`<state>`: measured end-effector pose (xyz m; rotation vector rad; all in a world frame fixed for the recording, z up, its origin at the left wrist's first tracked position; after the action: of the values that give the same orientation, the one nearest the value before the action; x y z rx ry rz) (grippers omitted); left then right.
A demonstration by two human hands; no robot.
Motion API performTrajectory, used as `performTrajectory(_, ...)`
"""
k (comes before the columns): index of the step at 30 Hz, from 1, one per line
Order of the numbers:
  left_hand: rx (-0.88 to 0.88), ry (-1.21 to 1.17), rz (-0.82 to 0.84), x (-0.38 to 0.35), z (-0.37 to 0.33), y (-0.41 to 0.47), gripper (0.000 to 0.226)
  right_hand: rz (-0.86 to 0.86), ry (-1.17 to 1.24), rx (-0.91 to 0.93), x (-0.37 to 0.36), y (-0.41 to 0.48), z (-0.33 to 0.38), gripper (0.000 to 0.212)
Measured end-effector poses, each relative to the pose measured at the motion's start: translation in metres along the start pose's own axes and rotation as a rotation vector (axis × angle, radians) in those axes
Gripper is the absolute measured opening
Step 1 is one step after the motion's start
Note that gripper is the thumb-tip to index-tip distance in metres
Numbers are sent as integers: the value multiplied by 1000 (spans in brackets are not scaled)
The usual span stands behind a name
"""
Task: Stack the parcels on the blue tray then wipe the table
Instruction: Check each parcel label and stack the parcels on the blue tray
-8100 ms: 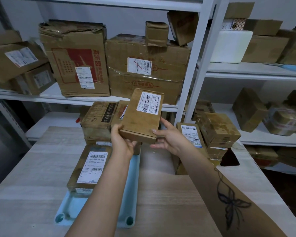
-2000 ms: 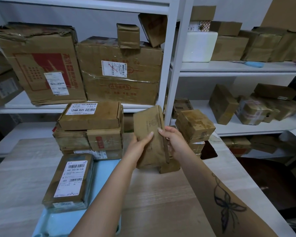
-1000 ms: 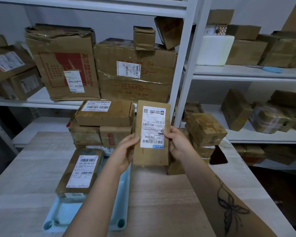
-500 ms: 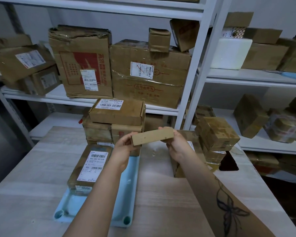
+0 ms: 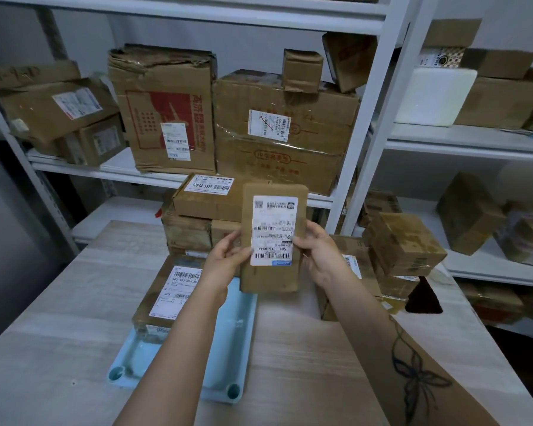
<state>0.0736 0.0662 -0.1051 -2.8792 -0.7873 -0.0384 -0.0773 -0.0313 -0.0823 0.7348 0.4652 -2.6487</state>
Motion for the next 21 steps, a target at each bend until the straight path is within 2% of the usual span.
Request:
performTrajectory(3, -5, 14, 0, 0, -7, -3, 43, -102, 15, 18, 9, 2, 1, 51)
performTrajectory(5, 29, -21, 7, -2, -10, -6, 38, -134, 19, 9, 13, 1, 2, 53)
performTrajectory(8, 47, -125, 73, -10, -15, -5, 42, -118, 37, 26, 12, -2, 8, 53)
performTrajectory(14, 14, -121, 124, -24, -26, -4, 52, -91, -96, 53, 15, -1, 22, 51)
performTrajectory(16, 22, -123, 155, -30, -30, -7, 35, -132, -25, 1, 19, -2, 20, 51)
performTrajectory(17, 25, -110, 175, -32, -31, -7, 19, -154, 2, -25, 21, -3, 19, 48)
performTrajectory(18, 27, -113, 180, -34, -35, -10, 13, -164, 19, -50, 23, -4, 17, 43)
performTrajectory(21, 42, -108, 158, -36, -35, -7, 29, -136, 69, -115, 23, -8, 16, 14)
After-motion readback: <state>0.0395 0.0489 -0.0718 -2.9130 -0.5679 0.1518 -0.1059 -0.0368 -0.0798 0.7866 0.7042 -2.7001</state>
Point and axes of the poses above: each hand's wrist, its own y-axis towards the middle knuckle, its own x-axis out of the back of the hand, z = x × y, the point moved 7 cm from there along y, towards the middle knuckle, and after that the axes turned 15 degrees about y, right-handed, at the moved point
